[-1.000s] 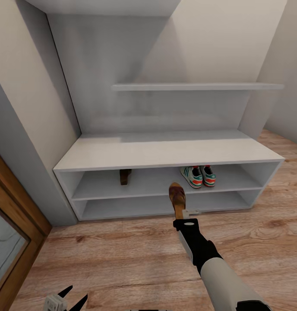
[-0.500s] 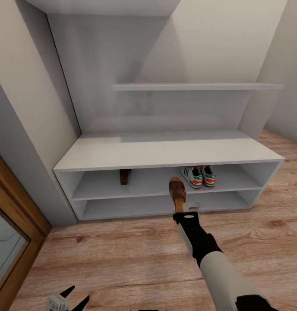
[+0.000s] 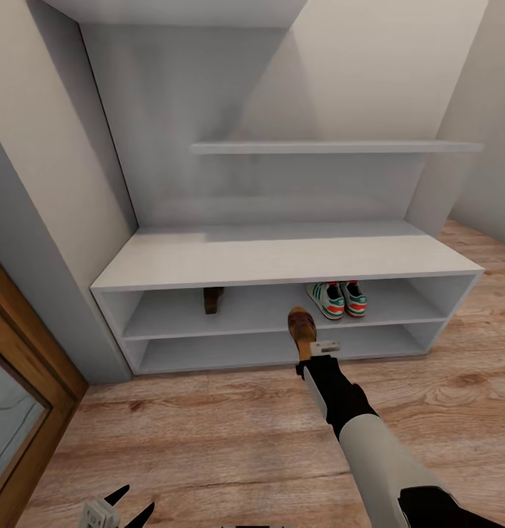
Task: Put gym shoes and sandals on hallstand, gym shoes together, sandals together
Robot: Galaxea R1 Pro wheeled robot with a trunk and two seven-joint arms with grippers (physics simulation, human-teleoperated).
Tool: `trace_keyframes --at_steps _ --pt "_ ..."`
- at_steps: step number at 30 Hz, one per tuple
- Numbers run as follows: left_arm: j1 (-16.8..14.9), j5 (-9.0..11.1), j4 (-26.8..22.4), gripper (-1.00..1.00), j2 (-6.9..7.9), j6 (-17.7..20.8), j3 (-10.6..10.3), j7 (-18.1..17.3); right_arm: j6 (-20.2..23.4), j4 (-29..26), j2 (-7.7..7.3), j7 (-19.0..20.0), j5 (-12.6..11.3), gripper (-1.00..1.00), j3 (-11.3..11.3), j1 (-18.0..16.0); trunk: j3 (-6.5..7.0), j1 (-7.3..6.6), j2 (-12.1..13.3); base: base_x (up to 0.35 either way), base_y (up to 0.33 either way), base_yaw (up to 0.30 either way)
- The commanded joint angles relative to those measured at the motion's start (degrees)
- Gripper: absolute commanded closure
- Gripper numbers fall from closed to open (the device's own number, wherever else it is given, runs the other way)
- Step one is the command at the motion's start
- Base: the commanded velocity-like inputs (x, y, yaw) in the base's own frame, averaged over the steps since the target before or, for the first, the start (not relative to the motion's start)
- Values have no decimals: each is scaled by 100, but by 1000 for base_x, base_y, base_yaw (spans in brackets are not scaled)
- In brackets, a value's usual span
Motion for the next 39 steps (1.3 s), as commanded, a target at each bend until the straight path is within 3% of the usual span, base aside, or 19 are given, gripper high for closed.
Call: trace_keyframes --at_steps 1,39 --pt "-4 13 7 -100 0 -22 8 -26 44 -1 3 10 39 100 -5 -2 -6 -1 -2 0 0 28" --pt "-4 25 -20 -100 0 -18 8 -34 37 38 3 19 39 100 -19 6 -226 -1 -2 1 0 170"
